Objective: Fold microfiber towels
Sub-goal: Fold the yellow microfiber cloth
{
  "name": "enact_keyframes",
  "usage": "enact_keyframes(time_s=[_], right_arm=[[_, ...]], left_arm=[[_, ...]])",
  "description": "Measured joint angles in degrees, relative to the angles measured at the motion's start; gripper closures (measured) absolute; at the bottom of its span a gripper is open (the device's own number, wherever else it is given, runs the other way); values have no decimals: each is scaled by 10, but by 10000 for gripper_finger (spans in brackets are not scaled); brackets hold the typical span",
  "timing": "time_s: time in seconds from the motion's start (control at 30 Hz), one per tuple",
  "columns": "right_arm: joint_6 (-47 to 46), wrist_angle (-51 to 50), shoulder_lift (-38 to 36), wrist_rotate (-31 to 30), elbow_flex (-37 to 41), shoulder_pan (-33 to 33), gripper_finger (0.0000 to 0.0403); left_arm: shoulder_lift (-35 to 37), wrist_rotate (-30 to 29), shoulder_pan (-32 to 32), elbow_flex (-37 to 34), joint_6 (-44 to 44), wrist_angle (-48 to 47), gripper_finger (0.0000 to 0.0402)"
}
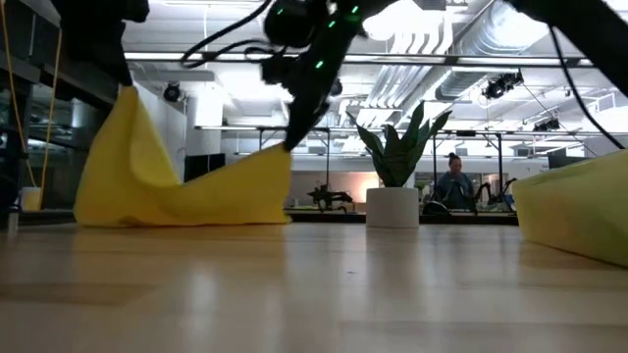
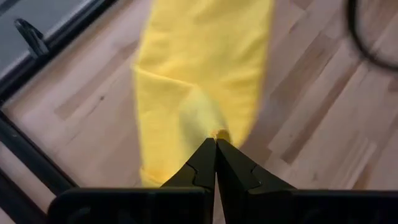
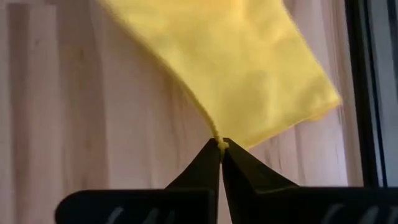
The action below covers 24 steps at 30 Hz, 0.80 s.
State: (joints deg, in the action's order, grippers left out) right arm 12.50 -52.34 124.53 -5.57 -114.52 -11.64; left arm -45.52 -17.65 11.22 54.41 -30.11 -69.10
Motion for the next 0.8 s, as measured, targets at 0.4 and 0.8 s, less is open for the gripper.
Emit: enact_keyframes(time_s=[0.4, 0.8], right_arm=[[-159, -50, -213, 21, 120, 37, 403], [-202, -40, -327, -95, 153, -10, 403]], left_arm=[[-11, -14, 51, 4, 99, 32, 402], [-71, -31, 253, 51, 332, 106, 402]])
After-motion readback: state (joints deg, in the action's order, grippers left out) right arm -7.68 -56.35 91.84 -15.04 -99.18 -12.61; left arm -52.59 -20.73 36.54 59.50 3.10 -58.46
